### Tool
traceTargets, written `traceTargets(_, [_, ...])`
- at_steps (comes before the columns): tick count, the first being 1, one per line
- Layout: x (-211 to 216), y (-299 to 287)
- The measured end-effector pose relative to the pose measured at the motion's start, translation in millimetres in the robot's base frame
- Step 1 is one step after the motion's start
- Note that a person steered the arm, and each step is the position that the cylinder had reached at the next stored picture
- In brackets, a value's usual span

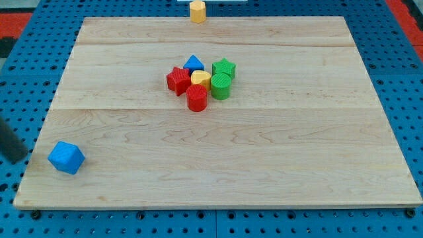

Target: Push the cube towards the group of blocks

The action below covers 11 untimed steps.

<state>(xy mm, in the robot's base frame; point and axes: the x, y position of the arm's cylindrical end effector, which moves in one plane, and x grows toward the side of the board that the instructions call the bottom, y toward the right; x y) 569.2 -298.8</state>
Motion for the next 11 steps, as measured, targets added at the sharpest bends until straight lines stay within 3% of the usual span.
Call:
traceTargets(1, [12.9,62.1])
traceTargets(2, [-39.4,71.1])
traceTargets(4, [-65.8,160.5])
traceTargets(5, [-76.6,241.6])
traceTargets(7, [-29.1,219.7])
traceTargets(8, [-17.4,153.4])
traceTargets(9, [-53.4,44.0])
traceTargets(11, [-70.3,142.6])
